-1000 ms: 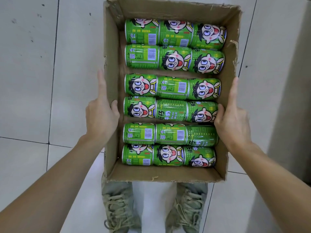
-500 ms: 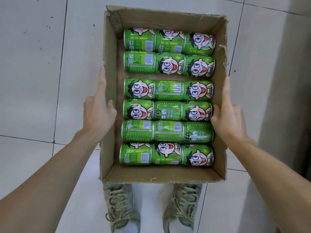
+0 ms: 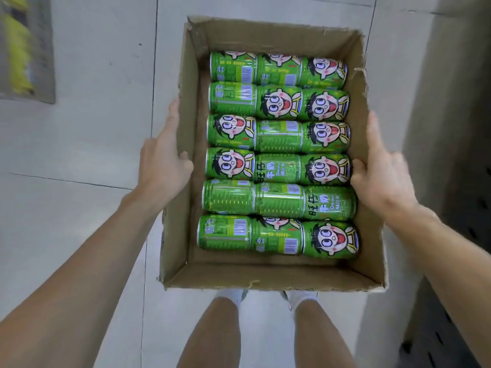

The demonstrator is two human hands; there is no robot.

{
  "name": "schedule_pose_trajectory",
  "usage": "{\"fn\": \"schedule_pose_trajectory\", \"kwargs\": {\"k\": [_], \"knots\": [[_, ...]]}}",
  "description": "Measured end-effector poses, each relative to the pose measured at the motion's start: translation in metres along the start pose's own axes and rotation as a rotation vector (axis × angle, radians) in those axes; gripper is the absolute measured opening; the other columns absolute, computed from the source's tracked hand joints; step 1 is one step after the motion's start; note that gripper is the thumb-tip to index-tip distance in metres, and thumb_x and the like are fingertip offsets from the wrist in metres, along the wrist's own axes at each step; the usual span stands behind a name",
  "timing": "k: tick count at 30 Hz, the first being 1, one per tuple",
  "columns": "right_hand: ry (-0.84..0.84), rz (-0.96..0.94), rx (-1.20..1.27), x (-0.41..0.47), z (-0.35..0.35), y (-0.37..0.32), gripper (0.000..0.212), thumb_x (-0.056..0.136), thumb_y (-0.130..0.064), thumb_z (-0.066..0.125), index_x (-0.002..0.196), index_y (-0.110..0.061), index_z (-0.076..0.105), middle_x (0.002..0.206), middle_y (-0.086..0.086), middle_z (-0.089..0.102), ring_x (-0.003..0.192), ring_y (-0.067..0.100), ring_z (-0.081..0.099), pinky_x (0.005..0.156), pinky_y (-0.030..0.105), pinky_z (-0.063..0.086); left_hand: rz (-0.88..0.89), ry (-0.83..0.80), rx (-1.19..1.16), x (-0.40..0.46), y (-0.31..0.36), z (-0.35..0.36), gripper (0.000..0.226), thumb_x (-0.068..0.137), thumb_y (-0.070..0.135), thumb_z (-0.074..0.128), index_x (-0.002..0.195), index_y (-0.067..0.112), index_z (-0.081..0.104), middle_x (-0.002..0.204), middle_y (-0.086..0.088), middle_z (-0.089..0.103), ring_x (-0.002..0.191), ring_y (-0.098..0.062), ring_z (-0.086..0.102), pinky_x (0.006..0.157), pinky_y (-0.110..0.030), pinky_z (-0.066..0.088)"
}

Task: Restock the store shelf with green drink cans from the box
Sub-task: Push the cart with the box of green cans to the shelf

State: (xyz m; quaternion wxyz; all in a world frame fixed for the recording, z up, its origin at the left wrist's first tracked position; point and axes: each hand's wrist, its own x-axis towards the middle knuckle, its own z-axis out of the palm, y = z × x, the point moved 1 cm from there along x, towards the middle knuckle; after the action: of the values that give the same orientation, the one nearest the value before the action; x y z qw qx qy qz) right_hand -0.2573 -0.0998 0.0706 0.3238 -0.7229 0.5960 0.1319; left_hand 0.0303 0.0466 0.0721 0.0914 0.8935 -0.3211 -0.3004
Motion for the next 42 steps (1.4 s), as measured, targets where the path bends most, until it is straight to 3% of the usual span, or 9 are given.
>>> {"fn": "schedule_pose_trajectory", "kwargs": {"k": [5,8,15,20,22,31,34,37,42], "knots": [[-0.017,0.008,-0.003,-0.056,-0.068,-0.033,0.088,0.092,-0.007,0.049,0.156,-0.036,-0.003,0.073,0.017,0.050,0.074,0.035,0.045,0.074,0.039,0.040,0.031,-0.024,0.020,-0.038,0.021,-0.077,0.093,0.083,0.002,0.057,0.152,0.043,0.011,0.053,-0.015,0.047,0.057,-0.032,0.046,0.072,-0.039,0.050],[-0.032,-0.008,0.004,-0.084,-0.119,-0.056,0.089,0.091,-0.006,0.050,0.156,-0.035,-0.003,0.067,0.005,0.040,0.075,0.034,0.044,0.071,0.034,0.035,0.052,-0.010,0.022,-0.059,0.040,-0.132,0.094,0.081,0.001,0.060,0.152,0.042,0.014,0.052,-0.016,0.048,0.063,-0.037,0.049,0.072,-0.039,0.048],[0.002,-0.055,0.010,-0.163,-0.252,-0.119,0.092,0.089,-0.005,0.056,0.157,-0.032,-0.001,0.066,0.000,0.033,0.078,0.032,0.041,0.073,0.036,0.035,0.095,0.024,0.037,-0.114,0.103,-0.266,0.094,0.082,0.000,0.059,0.153,0.039,0.010,0.100,-0.022,0.063,0.102,-0.039,0.051,0.082,-0.037,0.037],[0.098,-0.057,0.026,-0.236,-0.350,-0.160,0.092,0.089,-0.008,0.054,0.156,-0.036,-0.002,0.079,0.012,0.039,0.080,0.033,0.040,0.072,0.037,0.032,0.129,0.069,0.017,-0.163,0.150,-0.375,0.099,0.080,-0.001,0.062,0.151,0.045,0.012,0.083,-0.002,0.051,0.076,-0.032,0.053,0.067,-0.033,0.036],[0.138,-0.061,0.042,-0.269,-0.386,-0.174,0.088,0.091,-0.011,0.052,0.155,-0.038,-0.003,0.083,0.013,0.039,0.085,0.038,0.050,0.071,0.036,0.031,0.171,0.077,0.032,-0.184,0.168,-0.416,0.099,0.080,-0.001,0.064,0.152,0.043,0.013,0.079,-0.015,0.060,0.069,-0.032,0.055,0.063,-0.034,0.039],[0.290,-0.059,0.060,-0.403,-0.494,-0.211,0.095,0.088,-0.011,0.056,0.154,-0.039,-0.007,0.090,0.019,0.051,0.094,0.038,0.059,0.066,0.034,0.039,0.329,0.205,0.048,-0.286,0.225,-0.556,0.095,0.076,-0.002,0.070,0.151,0.035,0.025,0.098,-0.025,0.067,0.089,-0.039,0.062,0.069,-0.037,0.042],[0.400,-0.102,0.018,-0.422,-0.511,-0.215,0.096,0.087,-0.011,0.057,0.155,-0.034,-0.007,0.099,0.023,0.060,0.093,0.037,0.060,0.070,0.037,0.044,0.357,0.240,0.013,-0.301,0.237,-0.578,0.092,0.079,-0.001,0.069,0.152,0.033,0.024,0.106,-0.025,0.067,0.080,-0.034,0.061,0.071,-0.033,0.044],[0.488,-0.126,0.018,-0.435,-0.525,-0.218,0.092,0.088,-0.007,0.057,0.157,-0.028,0.002,0.119,0.029,0.057,0.101,0.041,0.059,0.072,0.037,0.041,0.413,0.283,-0.007,-0.309,0.248,-0.591,0.092,0.079,0.000,0.069,0.151,0.035,0.026,0.090,-0.015,0.062,0.071,-0.024,0.048,0.066,-0.028,0.032],[0.532,-0.159,0.027,-0.426,-0.546,-0.218,0.092,0.084,-0.004,0.056,0.156,-0.031,0.005,0.087,0.026,0.058,0.085,0.041,0.060,0.070,0.044,0.050,0.447,0.310,0.009,-0.299,0.271,-0.602,0.094,0.079,0.003,0.065,0.152,0.041,0.020,0.088,-0.019,0.067,0.084,-0.033,0.061,0.062,-0.030,0.032]]}}
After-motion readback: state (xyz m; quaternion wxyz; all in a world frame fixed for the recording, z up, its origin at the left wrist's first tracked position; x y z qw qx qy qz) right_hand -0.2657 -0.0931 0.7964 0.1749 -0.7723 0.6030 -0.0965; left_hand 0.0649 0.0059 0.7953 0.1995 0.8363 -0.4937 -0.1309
